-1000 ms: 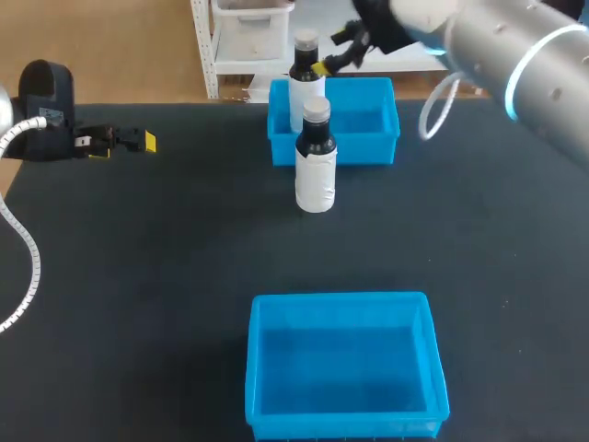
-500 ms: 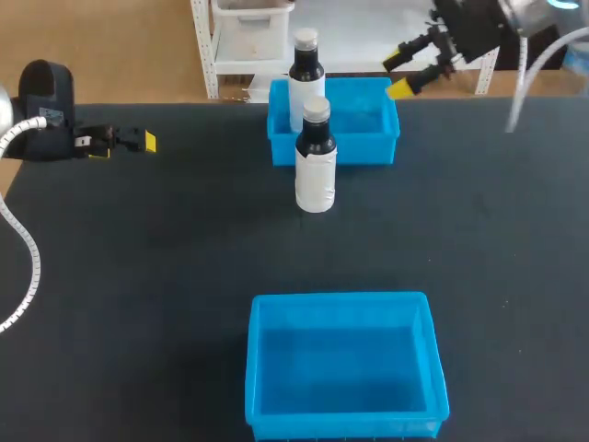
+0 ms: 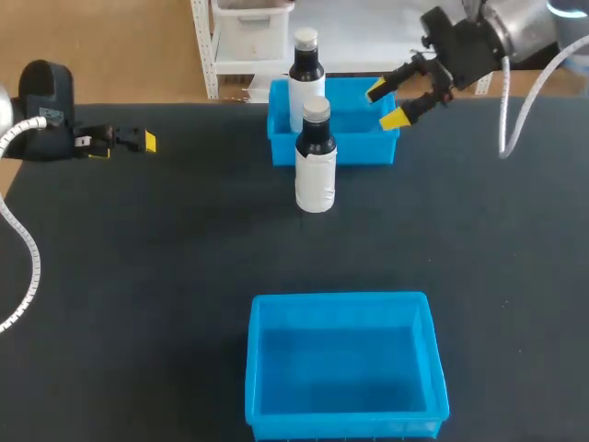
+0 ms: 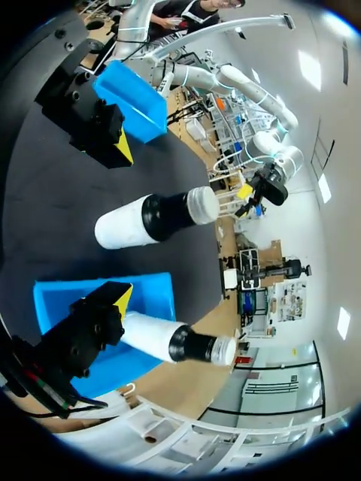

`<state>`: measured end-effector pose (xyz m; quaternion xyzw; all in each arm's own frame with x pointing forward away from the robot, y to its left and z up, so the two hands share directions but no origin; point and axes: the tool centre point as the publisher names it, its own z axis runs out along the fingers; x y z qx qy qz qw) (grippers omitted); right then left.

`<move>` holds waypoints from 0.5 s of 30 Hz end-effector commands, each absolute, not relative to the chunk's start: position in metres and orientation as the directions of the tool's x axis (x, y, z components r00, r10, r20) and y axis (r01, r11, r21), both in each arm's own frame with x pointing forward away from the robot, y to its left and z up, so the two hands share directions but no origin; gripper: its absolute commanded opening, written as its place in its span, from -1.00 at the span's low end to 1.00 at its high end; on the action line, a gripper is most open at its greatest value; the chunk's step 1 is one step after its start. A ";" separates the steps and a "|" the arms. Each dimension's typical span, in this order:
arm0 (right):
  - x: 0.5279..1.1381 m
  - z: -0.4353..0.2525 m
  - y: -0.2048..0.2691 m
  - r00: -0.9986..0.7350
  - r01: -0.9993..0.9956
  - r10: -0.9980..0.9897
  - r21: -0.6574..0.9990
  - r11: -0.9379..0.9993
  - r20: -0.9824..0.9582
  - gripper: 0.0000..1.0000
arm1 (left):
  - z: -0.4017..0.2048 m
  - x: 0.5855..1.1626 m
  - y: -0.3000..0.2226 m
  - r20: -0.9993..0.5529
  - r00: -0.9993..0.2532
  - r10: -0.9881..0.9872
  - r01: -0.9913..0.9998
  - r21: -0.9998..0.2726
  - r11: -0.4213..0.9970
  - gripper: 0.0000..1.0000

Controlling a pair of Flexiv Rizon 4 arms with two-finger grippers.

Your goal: Pick up the bottle, and place it in the far bin if it is heavy, or in the near bin if it is light.

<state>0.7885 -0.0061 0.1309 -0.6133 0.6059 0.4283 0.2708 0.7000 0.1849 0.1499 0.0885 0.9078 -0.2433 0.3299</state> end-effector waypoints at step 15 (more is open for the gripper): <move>0.742 0.131 0.054 -0.062 -0.997 -0.500 0.079 -0.013 -0.864 1.00 | 0.150 0.700 0.185 -0.642 -0.767 0.000 0.321 -0.383 0.866 1.00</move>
